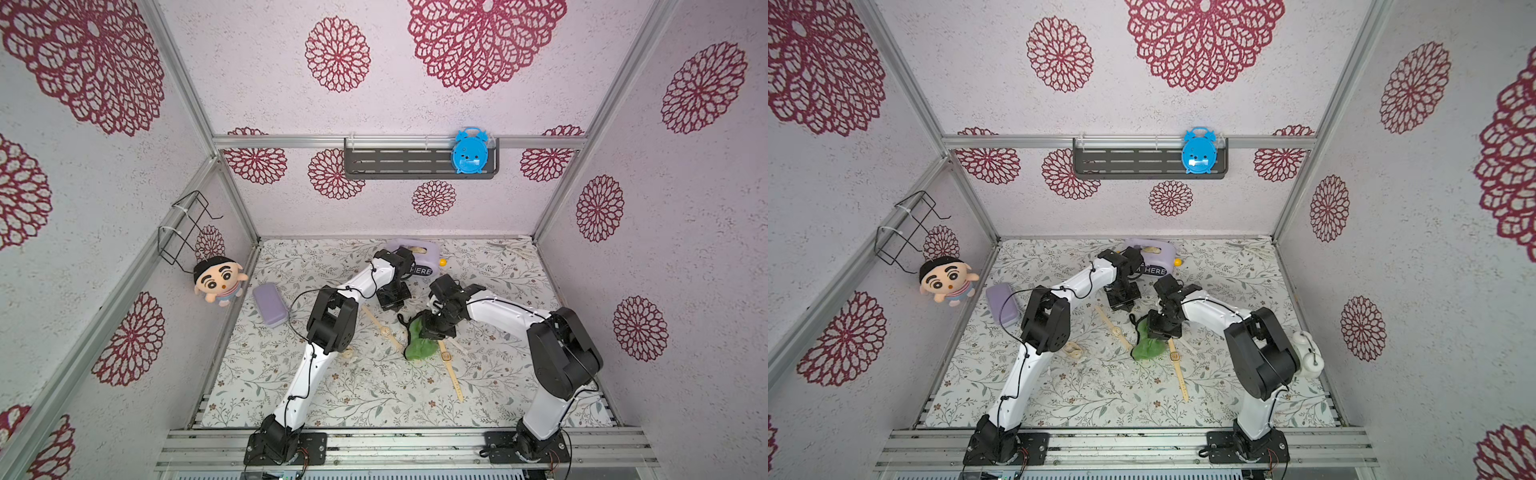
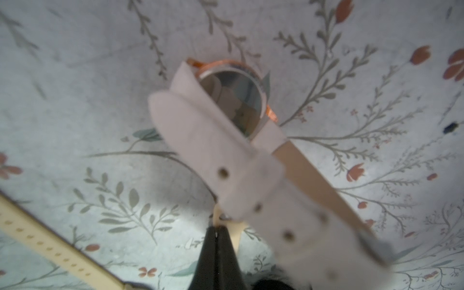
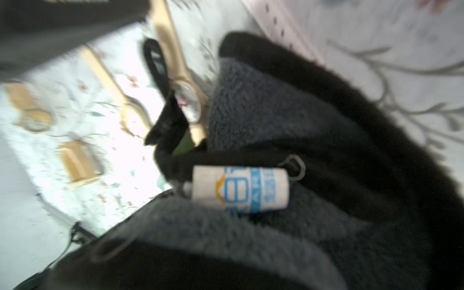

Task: Wipe the watch dial
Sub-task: Wipe the dirt from the watch dial.

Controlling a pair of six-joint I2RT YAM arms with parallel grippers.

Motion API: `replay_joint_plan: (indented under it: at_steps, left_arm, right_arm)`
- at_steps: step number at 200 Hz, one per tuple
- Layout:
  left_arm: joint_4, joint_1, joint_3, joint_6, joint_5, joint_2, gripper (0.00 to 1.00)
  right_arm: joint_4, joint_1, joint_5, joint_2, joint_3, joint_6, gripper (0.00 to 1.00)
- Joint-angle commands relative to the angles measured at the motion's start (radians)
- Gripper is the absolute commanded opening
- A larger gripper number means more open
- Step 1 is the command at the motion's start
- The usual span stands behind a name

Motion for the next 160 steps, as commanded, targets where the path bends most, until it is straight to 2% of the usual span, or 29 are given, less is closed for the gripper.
replay_joint_plan:
  at_steps: [1,60,95,160]
  left_arm:
    - [-0.042,0.019,-0.028,-0.016,-0.089,0.083,0.0]
    - [-0.036,0.019,-0.02,-0.023,-0.078,0.083,0.0]
    - [-0.037,0.018,-0.019,-0.025,-0.075,0.083,0.0]
    - [-0.045,0.018,-0.023,-0.023,-0.073,0.082,0.0]
  right_arm:
    - [0.06,-0.051,-0.089,-0.098,0.036,0.005,0.0]
    - [0.278,-0.16,-0.194,-0.167,-0.022,0.114,0.0]
    - [0.379,-0.147,-0.237,-0.095,-0.055,0.167,0.0]
    - [0.436,-0.071,-0.226,0.08,-0.007,0.156,0.0]
